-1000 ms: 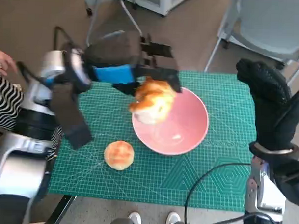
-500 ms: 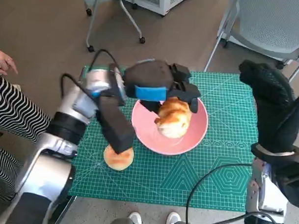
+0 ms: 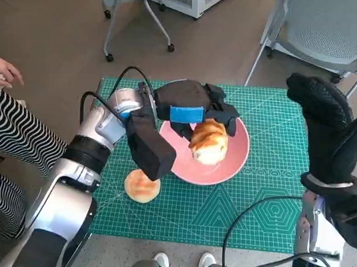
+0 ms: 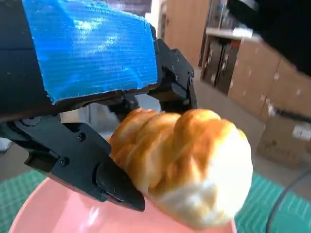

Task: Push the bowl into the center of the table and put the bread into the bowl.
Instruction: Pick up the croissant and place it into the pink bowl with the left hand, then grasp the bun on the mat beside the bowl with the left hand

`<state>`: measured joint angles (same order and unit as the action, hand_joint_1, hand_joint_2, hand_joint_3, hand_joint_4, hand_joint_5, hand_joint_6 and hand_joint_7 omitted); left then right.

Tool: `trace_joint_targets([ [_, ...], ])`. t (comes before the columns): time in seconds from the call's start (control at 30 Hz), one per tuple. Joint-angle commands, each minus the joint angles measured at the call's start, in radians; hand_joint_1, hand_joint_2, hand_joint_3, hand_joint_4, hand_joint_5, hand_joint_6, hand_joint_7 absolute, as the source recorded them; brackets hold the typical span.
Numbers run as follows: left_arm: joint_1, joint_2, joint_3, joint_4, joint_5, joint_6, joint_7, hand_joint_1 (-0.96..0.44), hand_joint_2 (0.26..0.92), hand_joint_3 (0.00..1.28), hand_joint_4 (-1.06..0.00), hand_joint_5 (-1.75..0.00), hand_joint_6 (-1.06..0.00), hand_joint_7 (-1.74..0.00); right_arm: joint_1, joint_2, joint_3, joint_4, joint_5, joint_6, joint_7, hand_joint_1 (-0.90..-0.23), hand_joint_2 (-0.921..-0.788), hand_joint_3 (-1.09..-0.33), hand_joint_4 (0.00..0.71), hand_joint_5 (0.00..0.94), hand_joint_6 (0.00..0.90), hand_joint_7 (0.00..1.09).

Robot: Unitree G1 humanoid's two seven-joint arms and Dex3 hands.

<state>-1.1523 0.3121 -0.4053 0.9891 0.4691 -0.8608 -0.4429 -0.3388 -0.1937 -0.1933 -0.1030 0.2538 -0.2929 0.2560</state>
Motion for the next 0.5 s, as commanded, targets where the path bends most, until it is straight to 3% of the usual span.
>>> trace_joint_targets([
  [0.03, 0.004, 0.016, 0.01, -0.048, -0.035, 0.04, -0.065, -0.11, 0.765, 0.02, -0.1, -0.03, -0.21, -0.22, 0.021, -0.005, -0.002, -0.004, 0.006, 0.022, -0.004, -0.686, -0.921, -0.67, 0.185, 0.001, 0.086, 0.54],
  [0.23, 0.027, 0.056, 0.037, -0.109, -0.077, 0.049, -0.113, -0.17, 0.756, 0.01, -0.05, 0.0, -0.19, -0.16, 0.017, -0.001, 0.003, -0.001, 0.001, 0.022, -0.005, -0.686, -0.921, -0.67, 0.185, 0.001, 0.085, 0.54],
  [0.5, 0.085, 0.143, 0.083, -0.206, -0.105, 0.015, -0.097, -0.31, 0.76, 0.01, -0.03, 0.0, -0.17, -0.14, 0.011, 0.002, 0.005, 0.007, 0.006, 0.021, -0.002, -0.686, -0.921, -0.67, 0.186, 0.001, 0.085, 0.54],
])
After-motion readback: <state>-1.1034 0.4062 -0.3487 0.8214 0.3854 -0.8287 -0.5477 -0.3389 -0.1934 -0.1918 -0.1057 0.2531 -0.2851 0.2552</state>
